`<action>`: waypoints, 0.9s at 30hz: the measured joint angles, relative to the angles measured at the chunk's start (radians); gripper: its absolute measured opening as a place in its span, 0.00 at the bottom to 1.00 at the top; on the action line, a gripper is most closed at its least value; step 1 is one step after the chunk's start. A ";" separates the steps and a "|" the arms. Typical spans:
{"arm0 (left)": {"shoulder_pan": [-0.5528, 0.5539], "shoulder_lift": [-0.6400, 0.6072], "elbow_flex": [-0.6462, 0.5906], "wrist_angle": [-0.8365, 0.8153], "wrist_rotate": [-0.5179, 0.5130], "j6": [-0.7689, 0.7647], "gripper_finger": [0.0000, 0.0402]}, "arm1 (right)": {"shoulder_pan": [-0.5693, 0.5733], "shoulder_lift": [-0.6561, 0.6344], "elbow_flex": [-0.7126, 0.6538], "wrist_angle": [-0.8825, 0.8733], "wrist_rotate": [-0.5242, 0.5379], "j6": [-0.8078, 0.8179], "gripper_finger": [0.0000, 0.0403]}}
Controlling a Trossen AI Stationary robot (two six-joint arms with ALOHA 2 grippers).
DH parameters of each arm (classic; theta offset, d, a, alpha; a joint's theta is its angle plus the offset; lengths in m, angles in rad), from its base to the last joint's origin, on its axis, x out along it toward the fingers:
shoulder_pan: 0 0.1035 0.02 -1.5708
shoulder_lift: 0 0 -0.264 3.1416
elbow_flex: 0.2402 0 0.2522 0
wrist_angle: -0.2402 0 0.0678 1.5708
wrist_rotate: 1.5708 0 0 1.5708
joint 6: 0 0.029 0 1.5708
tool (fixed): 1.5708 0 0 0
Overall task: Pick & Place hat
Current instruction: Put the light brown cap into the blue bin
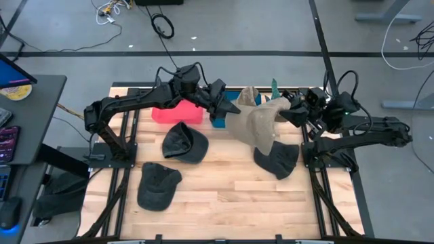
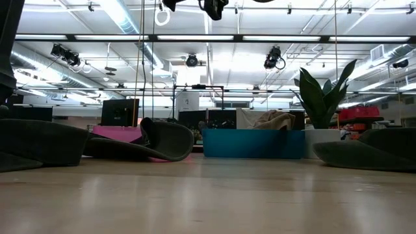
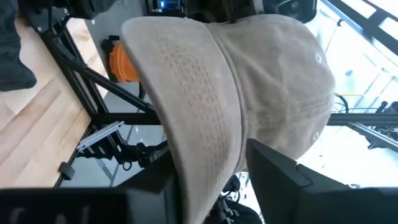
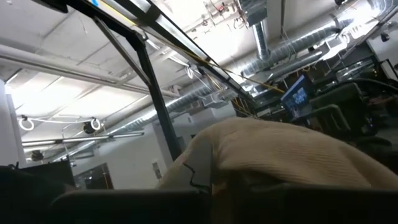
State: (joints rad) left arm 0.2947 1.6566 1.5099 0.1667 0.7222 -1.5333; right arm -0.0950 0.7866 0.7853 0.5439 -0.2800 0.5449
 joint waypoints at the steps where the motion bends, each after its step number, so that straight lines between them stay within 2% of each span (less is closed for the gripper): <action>1: 0.000 0.000 0.000 0.001 0.000 0.006 0.36 | -0.003 0.000 0.000 -0.008 0.000 0.000 0.04; 8: 0.002 0.000 0.000 0.007 0.004 0.037 0.07 | -0.024 0.001 0.000 -0.059 0.000 0.004 0.04; 12: 0.010 0.000 0.000 0.005 0.004 0.075 0.04 | -0.030 0.002 0.000 -0.076 -0.003 0.047 0.06; 15: 0.019 0.000 0.000 0.001 0.007 0.104 0.03 | -0.031 0.002 0.000 -0.089 -0.051 0.075 0.17; 23: 0.067 -0.030 -0.001 -0.003 -0.015 0.186 0.03 | -0.031 -0.038 0.000 -0.189 -0.126 0.190 0.57; 27: 0.100 -0.051 -0.001 -0.009 -0.021 0.241 0.03 | -0.040 -0.079 0.000 -0.232 -0.131 0.234 0.68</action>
State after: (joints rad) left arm 0.3948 1.6056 1.5089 0.1577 0.7013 -1.2921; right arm -0.1349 0.7076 0.7849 0.3117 -0.4114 0.7789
